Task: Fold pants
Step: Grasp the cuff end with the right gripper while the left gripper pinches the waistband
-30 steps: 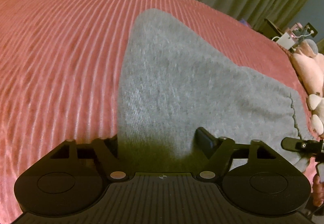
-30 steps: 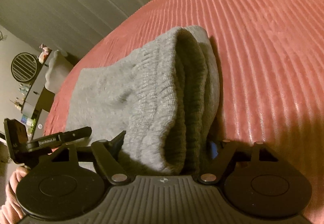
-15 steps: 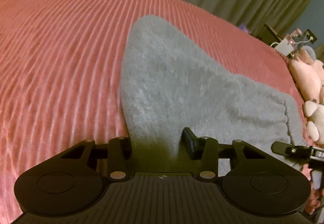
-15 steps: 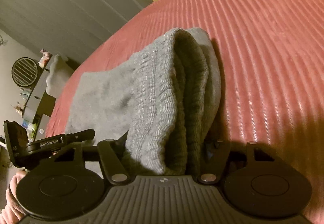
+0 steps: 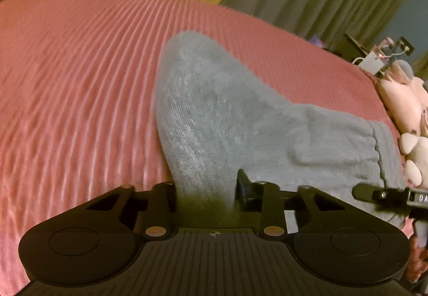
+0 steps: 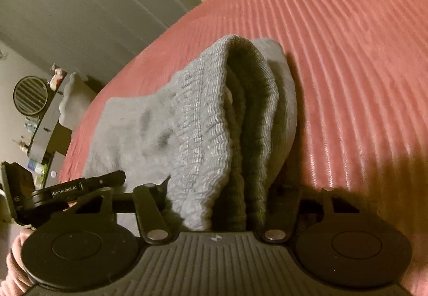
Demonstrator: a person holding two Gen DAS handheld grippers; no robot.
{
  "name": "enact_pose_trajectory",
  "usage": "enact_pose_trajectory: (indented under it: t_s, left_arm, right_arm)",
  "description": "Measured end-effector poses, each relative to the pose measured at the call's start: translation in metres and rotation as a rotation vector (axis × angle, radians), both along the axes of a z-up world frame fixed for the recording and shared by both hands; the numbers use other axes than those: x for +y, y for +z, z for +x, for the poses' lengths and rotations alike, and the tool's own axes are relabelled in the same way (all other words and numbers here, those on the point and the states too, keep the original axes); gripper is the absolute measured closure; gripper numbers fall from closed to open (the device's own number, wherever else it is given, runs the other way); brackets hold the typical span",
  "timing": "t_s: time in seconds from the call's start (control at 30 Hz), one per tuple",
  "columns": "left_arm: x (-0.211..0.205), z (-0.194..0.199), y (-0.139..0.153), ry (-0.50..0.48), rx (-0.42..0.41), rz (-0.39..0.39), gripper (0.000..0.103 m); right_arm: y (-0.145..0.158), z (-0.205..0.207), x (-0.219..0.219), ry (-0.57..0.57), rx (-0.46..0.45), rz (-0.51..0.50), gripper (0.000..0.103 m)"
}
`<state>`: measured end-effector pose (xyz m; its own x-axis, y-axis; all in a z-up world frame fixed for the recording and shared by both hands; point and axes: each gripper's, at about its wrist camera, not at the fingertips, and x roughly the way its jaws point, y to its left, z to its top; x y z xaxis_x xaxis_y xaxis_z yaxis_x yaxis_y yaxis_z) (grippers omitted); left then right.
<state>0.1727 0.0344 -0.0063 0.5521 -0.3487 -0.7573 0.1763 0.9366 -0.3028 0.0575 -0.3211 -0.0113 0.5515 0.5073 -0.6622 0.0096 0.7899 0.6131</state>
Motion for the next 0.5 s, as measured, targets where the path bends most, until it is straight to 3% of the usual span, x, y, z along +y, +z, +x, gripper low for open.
enact_pose_trajectory:
  t_s: [0.2,0.5]
  left_arm:
    - [-0.014,0.009,0.03,-0.032,-0.058,-0.04,0.072]
    - [-0.015,0.037,0.049,0.024,-0.098,-0.108,0.072]
  right_arm:
    - [0.032,0.003,0.0,-0.028,-0.075,0.056,0.048]
    - [0.07,0.037,-0.008,-0.077,-0.157,0.041,0.048]
